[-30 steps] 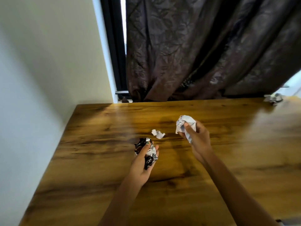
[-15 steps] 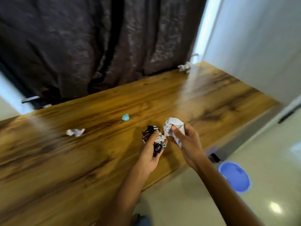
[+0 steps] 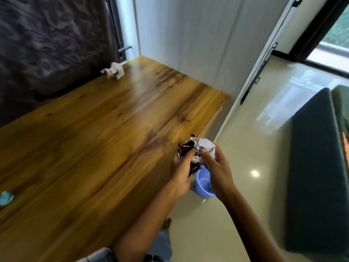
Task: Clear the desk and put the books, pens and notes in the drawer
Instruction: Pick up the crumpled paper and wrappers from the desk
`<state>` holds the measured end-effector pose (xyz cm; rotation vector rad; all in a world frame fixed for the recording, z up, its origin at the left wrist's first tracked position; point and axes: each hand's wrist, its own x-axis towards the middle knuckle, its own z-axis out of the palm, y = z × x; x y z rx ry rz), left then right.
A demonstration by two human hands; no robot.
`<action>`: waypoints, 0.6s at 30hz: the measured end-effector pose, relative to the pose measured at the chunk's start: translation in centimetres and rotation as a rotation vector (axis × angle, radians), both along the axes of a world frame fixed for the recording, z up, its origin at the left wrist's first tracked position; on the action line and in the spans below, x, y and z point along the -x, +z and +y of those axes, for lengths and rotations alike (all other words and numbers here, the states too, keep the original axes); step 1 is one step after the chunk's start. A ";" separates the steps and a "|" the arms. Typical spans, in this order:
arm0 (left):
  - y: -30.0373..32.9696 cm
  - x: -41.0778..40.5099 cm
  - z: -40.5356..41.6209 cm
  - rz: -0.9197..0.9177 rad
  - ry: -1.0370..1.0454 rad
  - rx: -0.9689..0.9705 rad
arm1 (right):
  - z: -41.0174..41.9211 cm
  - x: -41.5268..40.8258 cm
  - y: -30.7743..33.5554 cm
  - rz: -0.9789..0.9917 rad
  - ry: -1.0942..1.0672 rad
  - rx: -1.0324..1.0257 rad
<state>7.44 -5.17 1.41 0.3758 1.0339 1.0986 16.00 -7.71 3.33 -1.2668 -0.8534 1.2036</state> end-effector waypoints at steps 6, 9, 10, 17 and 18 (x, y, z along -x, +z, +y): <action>-3.2 -6.3 5.6 0.083 -0.119 -0.001 | 5.1 -5.6 -2.9 -0.188 -0.084 0.071; -5.3 -8.9 7.7 0.090 -0.122 0.070 | 7.0 -8.0 -5.0 -0.321 -0.072 0.100; -6.3 -9.9 8.3 0.075 -0.120 0.099 | 7.6 -8.9 -5.6 -0.350 -0.058 0.111; -13.5 -17.7 12.9 0.065 0.007 0.265 | 12.3 -16.7 -13.1 -0.411 0.180 0.271; -14.7 -18.8 13.4 0.057 0.042 0.318 | 13.1 -18.2 -14.5 -0.384 0.228 0.304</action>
